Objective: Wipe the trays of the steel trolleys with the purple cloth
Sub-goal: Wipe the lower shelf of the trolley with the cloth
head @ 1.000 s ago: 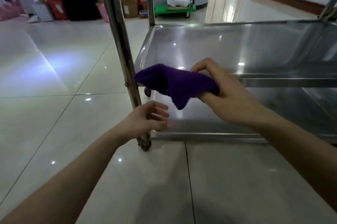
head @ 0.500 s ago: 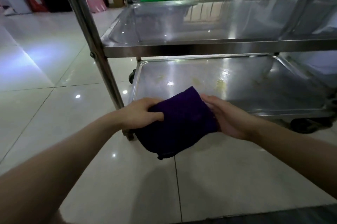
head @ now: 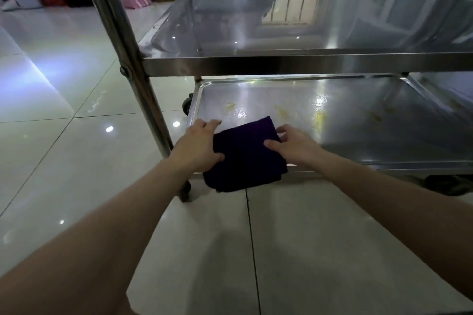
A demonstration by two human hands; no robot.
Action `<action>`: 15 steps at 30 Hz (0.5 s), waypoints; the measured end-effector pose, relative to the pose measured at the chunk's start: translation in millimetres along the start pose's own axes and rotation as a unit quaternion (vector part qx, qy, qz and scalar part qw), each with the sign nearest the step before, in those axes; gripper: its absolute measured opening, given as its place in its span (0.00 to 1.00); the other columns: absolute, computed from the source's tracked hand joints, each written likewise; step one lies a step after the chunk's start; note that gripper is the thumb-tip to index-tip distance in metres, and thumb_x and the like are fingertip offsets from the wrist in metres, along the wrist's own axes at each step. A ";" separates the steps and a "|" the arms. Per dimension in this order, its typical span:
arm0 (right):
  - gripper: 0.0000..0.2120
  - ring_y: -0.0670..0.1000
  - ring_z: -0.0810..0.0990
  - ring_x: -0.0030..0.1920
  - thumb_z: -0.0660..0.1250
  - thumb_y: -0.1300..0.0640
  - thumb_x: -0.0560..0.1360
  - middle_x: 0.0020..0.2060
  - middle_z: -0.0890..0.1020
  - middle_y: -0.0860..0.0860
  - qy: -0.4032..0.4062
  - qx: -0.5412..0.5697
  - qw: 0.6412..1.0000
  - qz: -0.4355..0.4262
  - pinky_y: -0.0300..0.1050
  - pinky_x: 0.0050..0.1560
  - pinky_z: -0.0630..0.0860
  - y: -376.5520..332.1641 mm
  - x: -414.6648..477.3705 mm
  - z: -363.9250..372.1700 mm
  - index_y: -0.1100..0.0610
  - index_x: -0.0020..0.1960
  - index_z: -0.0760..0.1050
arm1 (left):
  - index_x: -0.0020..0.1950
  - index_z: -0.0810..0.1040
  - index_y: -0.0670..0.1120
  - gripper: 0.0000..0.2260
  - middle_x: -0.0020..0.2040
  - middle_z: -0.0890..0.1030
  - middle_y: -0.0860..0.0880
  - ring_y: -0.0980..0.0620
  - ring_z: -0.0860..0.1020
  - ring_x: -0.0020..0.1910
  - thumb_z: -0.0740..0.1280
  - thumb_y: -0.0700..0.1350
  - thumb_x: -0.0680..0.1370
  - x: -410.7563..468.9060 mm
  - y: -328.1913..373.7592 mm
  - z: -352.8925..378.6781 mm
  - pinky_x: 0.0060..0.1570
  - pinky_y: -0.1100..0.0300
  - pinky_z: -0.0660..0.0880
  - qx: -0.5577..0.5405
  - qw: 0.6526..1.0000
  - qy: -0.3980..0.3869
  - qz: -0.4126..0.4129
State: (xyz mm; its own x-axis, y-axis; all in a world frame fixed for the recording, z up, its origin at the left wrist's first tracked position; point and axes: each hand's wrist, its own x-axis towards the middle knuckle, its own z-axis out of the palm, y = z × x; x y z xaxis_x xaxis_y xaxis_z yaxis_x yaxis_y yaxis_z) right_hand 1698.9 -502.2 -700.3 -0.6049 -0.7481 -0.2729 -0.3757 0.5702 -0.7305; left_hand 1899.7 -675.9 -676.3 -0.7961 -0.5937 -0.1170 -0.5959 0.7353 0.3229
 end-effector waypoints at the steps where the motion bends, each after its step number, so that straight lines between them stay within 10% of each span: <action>1: 0.32 0.59 0.82 0.64 0.69 0.43 0.85 0.68 0.78 0.56 -0.001 -0.116 0.993 -0.011 0.54 0.59 0.82 5.7 4.3 3.7 0.58 0.80 0.64 | 0.86 0.62 0.53 0.41 0.76 0.71 0.45 0.43 0.74 0.72 0.79 0.52 0.78 -0.7 -0.2 6.0 0.70 0.45 0.77 0.007 1.000 -0.020 0.003; 4: 0.32 0.63 0.73 0.74 0.65 0.41 0.85 0.75 0.71 0.58 -0.002 -0.337 0.936 -0.103 0.62 0.74 0.71 30.2 9.8 26.9 0.57 0.82 0.62 | 0.75 0.75 0.53 0.26 0.64 0.80 0.51 0.52 0.80 0.58 0.77 0.57 0.79 -7.1 -12.1 16.0 0.57 0.58 0.79 -0.015 0.991 -0.131 0.007; 7: 0.31 0.59 0.59 0.85 0.62 0.40 0.87 0.85 0.61 0.55 -0.006 -0.333 0.928 -0.168 0.63 0.83 0.59 35.3 14.2 53.0 0.51 0.86 0.61 | 0.56 0.83 0.54 0.15 0.52 0.84 0.54 0.58 0.81 0.48 0.74 0.64 0.79 -15.2 -39.1 15.8 0.43 0.63 0.77 0.006 0.979 -0.202 -0.030; 15: 0.34 0.59 0.41 0.87 0.42 0.27 0.84 0.88 0.48 0.50 0.005 -0.367 0.916 -0.159 0.77 0.81 0.38 5.7 49.4 133.0 0.37 0.87 0.50 | 0.46 0.78 0.44 0.53 0.41 0.82 0.49 0.51 0.81 0.39 0.68 0.88 0.42 -29.7 -83.7 11.1 0.32 0.57 0.75 -0.151 0.952 -0.043 -0.262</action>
State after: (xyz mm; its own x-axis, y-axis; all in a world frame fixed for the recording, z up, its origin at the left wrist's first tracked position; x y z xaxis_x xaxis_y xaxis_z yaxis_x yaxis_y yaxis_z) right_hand 1760.3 -581.1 -801.2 -0.3876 -0.9153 -0.1097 -0.9032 0.4009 -0.1534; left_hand 1972.0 -716.2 -710.3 -0.4104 -0.8152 -0.4087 -0.8666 0.2092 0.4530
